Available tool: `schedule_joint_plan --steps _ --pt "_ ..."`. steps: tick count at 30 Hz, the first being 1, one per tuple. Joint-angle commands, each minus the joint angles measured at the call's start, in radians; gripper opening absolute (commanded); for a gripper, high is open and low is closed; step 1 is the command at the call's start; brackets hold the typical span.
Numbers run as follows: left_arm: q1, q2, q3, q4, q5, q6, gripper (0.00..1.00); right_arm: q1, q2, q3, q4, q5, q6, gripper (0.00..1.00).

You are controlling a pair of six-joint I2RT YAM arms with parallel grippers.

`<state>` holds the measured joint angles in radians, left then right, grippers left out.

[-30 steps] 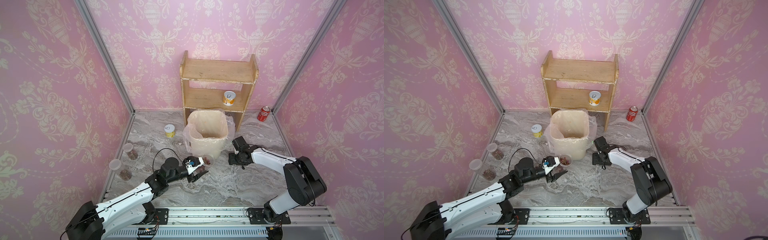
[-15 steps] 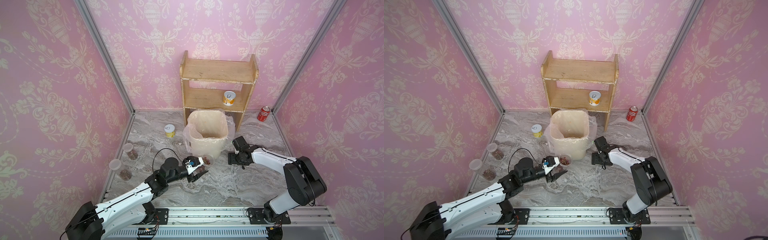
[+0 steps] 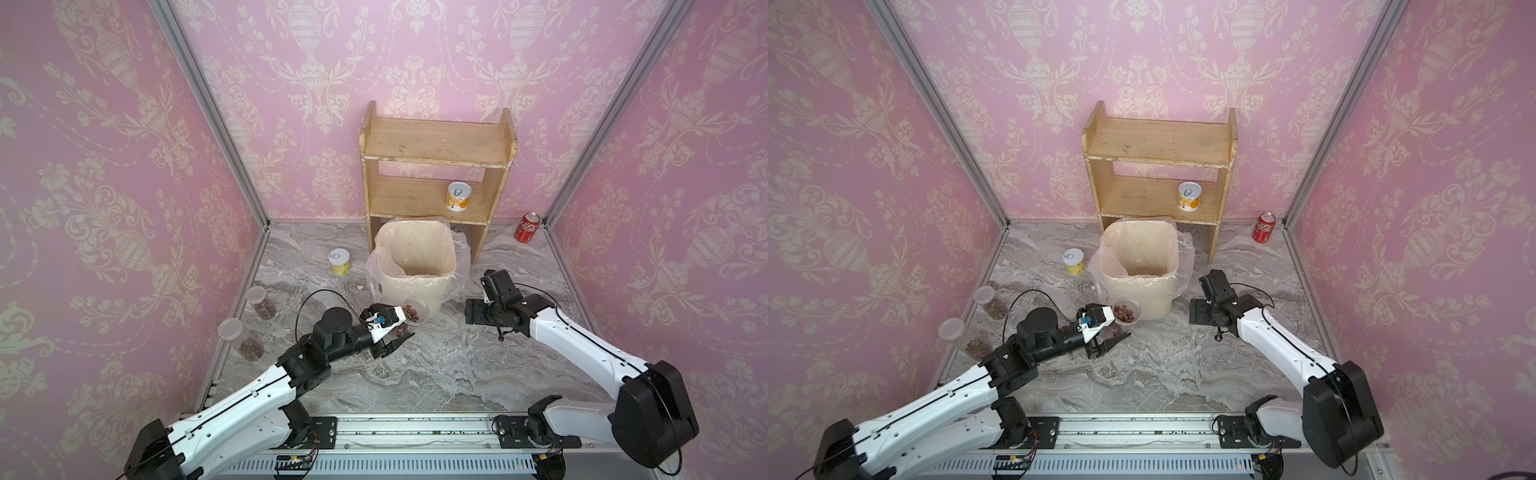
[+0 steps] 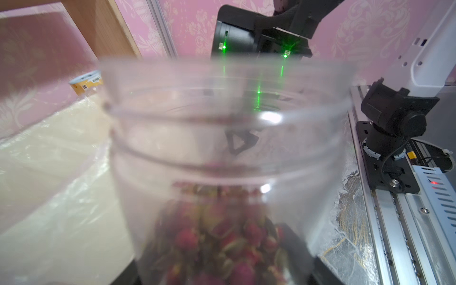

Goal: Empty the moldy dried flower tea in the jars
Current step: Place the lid at the center of the board, then pour the moldy dried flower tea into the trash bin.

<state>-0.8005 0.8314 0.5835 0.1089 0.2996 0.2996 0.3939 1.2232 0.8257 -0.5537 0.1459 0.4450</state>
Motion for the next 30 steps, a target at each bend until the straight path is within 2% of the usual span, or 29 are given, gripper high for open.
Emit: schedule_joint_plan --steps 1,8,12,15,20,25,30 --pt "0.006 -0.031 0.092 -0.135 -0.066 0.077 0.31 -0.006 -0.082 -0.038 -0.102 0.094 -0.005 0.93" --pt "0.007 0.058 0.344 -0.358 -0.212 0.245 0.31 -0.006 -0.28 -0.042 -0.124 0.115 -0.031 0.99" --pt "0.02 0.144 0.478 -0.441 -0.302 0.362 0.31 -0.006 -0.387 -0.051 -0.082 0.079 -0.094 1.0" --pt "0.056 0.22 0.583 -0.497 -0.328 0.431 0.31 -0.006 -0.438 -0.064 -0.026 0.02 -0.139 1.0" --pt "0.124 0.35 0.724 -0.547 -0.32 0.54 0.31 -0.006 -0.452 -0.087 0.063 -0.054 -0.173 1.0" --pt "0.147 0.478 0.86 -0.601 -0.421 0.695 0.32 -0.006 -0.45 -0.106 0.144 -0.137 -0.172 1.0" --pt "0.154 0.576 0.971 -0.654 -0.506 0.807 0.32 -0.006 -0.453 -0.112 0.161 -0.146 -0.167 1.0"
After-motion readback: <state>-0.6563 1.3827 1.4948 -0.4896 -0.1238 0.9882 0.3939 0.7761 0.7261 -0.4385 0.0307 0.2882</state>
